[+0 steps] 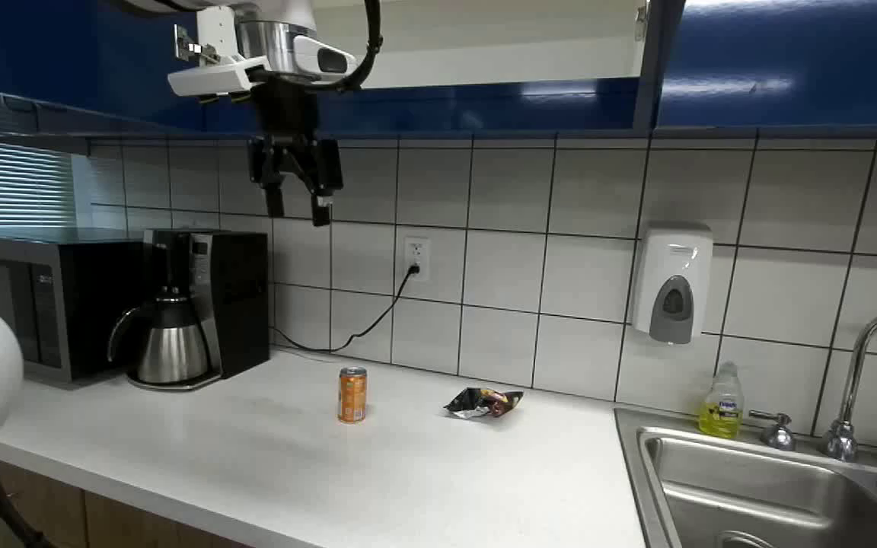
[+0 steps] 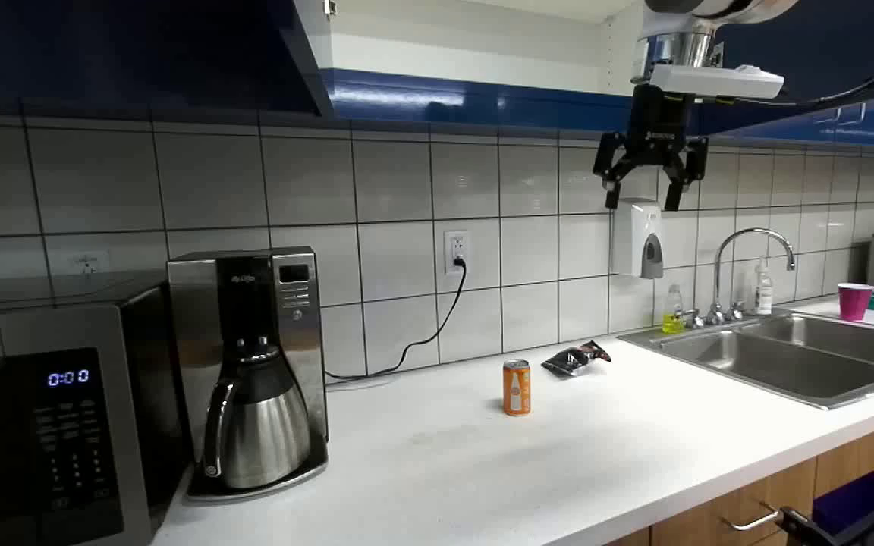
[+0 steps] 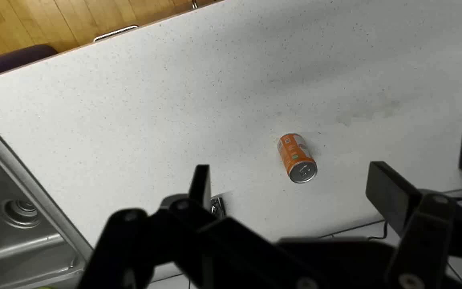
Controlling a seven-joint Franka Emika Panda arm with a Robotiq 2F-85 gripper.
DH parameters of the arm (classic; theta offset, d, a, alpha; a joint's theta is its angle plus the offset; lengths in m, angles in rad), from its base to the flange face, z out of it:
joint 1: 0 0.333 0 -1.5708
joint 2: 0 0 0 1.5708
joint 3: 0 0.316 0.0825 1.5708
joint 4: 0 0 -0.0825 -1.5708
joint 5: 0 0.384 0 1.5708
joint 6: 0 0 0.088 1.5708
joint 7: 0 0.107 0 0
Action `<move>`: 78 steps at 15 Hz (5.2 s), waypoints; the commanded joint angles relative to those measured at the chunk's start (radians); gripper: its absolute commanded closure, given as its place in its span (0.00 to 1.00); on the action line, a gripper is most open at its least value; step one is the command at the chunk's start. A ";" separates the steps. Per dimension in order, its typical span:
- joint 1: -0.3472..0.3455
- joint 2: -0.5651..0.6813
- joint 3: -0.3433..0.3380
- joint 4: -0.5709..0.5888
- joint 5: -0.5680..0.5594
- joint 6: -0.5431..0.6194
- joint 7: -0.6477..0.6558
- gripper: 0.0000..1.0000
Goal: Put the orange can in the open cabinet.
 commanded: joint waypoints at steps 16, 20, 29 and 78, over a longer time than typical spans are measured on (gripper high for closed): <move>-0.020 0.294 -0.005 -0.067 -0.016 0.363 -0.022 0.00; -0.013 0.489 -0.028 -0.073 -0.007 0.539 -0.054 0.00; 0.014 0.812 -0.027 -0.033 0.001 0.800 -0.153 0.00; 0.086 1.169 0.024 0.143 0.012 1.210 -0.122 0.00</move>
